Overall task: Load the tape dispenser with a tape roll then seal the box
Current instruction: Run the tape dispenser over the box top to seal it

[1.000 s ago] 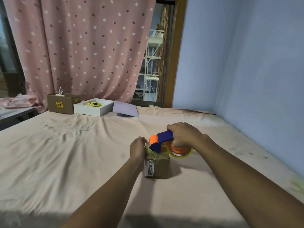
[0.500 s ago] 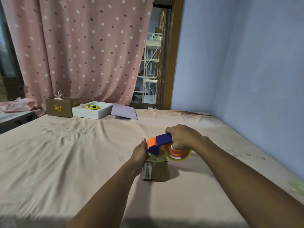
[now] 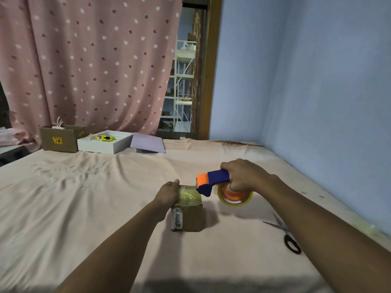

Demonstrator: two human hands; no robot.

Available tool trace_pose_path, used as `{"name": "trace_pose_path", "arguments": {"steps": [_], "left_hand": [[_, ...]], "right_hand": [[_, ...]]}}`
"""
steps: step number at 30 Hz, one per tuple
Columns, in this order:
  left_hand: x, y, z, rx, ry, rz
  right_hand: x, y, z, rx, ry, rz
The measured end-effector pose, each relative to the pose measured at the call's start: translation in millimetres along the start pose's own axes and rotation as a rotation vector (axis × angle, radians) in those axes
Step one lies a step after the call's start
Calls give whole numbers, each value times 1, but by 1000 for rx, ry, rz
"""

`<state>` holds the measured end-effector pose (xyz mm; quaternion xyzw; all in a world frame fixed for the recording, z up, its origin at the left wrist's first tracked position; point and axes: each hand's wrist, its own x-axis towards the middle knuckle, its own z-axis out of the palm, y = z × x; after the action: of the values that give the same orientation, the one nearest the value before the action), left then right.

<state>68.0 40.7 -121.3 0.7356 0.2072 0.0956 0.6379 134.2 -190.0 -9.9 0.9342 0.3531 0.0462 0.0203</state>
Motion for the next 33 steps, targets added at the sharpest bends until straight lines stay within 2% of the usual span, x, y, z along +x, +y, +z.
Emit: {"name": "trace_pose_path", "arguments": {"steps": [11,14,16,18,19,22,24,27,30,33], "left_hand": [[3,0,0,60,26,33],[-3,7,-3,333,96,184],[-11,17,-6,589,128,427],[-22,31,-5,942,19,668],[-26,37,-2,1102,-57,730],[-30,50,5,1359,-191,742],[-29,50,5,1343,-211,748],[-26,47,7,1176,-134,767],[-24,49,18,1092,-92,672],[-21,47,29,1090,18,609]], "right_hand": [[-22,25,11,5,26,35],[-18,22,19,-5,22,20],[-14,19,22,-29,15,4],[-11,17,24,-53,13,-9],[-10,17,25,-64,10,-15],[-9,16,25,-83,-28,-32],[-9,17,24,-90,-43,-36],[-10,20,23,-88,-64,-23],[-11,21,30,-72,-83,-2],[-14,21,40,-20,-73,7]]}}
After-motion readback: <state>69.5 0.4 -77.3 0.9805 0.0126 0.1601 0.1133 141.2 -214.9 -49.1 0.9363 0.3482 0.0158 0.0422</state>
